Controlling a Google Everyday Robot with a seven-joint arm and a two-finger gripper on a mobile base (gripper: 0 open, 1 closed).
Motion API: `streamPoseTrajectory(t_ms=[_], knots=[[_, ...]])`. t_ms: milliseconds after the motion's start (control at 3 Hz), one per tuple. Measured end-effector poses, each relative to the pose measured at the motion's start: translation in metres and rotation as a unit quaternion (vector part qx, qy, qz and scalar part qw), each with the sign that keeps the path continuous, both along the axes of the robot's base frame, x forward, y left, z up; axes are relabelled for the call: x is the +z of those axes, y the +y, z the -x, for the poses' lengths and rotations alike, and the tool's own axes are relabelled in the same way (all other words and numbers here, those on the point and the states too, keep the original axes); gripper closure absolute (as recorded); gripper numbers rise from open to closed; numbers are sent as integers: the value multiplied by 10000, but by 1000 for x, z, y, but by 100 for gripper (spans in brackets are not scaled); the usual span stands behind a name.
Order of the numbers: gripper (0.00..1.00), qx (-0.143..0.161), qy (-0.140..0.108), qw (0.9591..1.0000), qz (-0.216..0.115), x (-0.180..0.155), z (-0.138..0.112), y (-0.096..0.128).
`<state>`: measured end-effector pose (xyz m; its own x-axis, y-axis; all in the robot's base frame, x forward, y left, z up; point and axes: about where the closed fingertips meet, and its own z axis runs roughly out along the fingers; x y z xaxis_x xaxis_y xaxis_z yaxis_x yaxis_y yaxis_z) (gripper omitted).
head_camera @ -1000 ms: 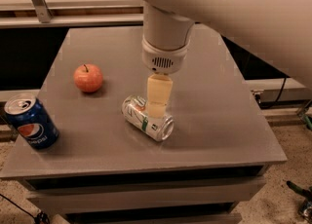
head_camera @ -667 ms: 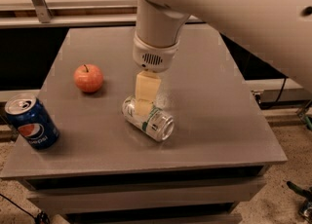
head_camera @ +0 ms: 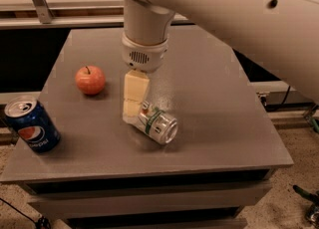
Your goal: Place 7up can upright
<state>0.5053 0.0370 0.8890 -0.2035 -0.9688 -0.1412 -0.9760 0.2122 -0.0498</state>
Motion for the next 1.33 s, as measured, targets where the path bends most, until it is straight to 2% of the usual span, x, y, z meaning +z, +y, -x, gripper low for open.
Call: streamPoseTrajectory(t_ms=[333,667,1000,1333], knots=[[0,-162,66,9997,171,-12,1,-1],[0,-805,125,9960,361,-30,7,-4],[0,-1263,132,9908,476,-42,14,-2],[16,-1456,232,9876,544,-56,21,-1]])
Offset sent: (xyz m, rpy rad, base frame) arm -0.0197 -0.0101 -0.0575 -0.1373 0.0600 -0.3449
